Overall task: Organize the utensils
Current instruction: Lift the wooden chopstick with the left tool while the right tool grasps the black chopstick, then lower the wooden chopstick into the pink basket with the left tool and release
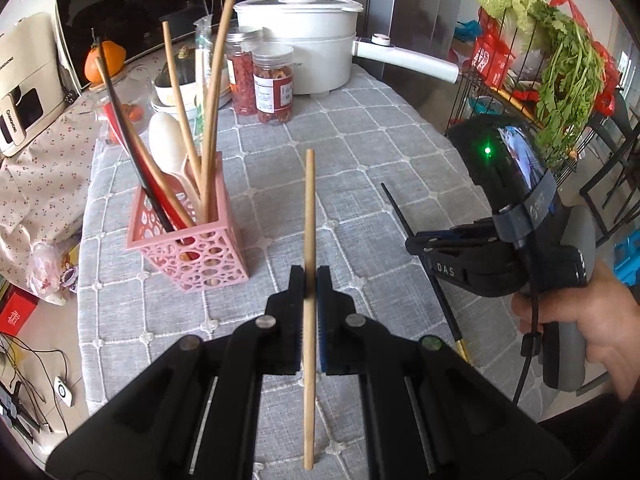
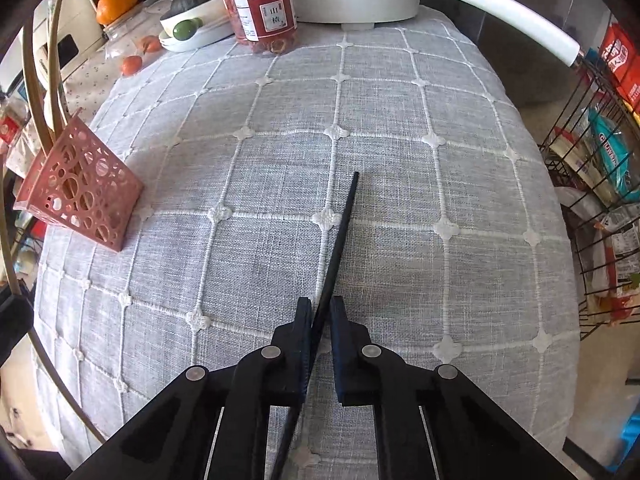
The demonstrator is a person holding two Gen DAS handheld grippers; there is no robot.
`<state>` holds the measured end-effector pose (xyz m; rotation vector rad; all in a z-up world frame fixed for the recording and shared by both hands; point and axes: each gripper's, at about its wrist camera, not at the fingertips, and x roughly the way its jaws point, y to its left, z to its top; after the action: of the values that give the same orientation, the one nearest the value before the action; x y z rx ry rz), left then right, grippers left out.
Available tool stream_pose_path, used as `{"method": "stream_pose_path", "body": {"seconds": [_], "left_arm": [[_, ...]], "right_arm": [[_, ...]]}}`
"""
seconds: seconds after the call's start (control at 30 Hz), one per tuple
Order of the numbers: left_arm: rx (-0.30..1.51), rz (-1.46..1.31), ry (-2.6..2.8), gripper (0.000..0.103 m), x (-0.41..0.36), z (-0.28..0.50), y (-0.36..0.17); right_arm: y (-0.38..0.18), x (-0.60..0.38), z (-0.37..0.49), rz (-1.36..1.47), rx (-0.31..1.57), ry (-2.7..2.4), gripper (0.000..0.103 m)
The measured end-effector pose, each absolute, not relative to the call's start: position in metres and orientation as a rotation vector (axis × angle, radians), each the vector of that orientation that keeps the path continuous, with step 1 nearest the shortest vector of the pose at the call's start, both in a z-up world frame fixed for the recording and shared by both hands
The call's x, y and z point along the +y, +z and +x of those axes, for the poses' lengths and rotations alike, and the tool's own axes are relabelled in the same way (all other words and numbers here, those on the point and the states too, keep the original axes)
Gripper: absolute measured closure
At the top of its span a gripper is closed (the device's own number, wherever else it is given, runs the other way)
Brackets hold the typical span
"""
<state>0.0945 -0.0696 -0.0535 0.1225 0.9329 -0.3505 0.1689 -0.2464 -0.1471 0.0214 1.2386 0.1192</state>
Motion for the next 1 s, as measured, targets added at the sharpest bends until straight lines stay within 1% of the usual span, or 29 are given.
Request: {"method": "stream_pose_path", "body": {"seconds": [0.13, 0.37, 0.73, 1.0], "left_arm": [[0.897, 0.098, -0.360, 0.096, -0.059, 0.086, -0.042], [0.807, 0.072, -0.366, 0.096, -0.038, 0.066, -0.019], [0.708, 0.020, -0.366, 0.096, -0.007, 0.048, 0.008], [0.555, -0.049, -0.306, 0.096, 0.019, 0.052, 0.045]], "right_arm": [[-0.128, -0.247, 0.160, 0.037, 1.175, 0.139, 0.096], [-0.080, -0.251, 0.137, 0.090, 1.007, 0.193, 0.097], [-0.015, -0.235, 0.099, 0.118, 0.816, 0.291, 0.097], [0.032, -0.205, 0.084, 0.081, 0.673, 0.349, 0.097]]}}
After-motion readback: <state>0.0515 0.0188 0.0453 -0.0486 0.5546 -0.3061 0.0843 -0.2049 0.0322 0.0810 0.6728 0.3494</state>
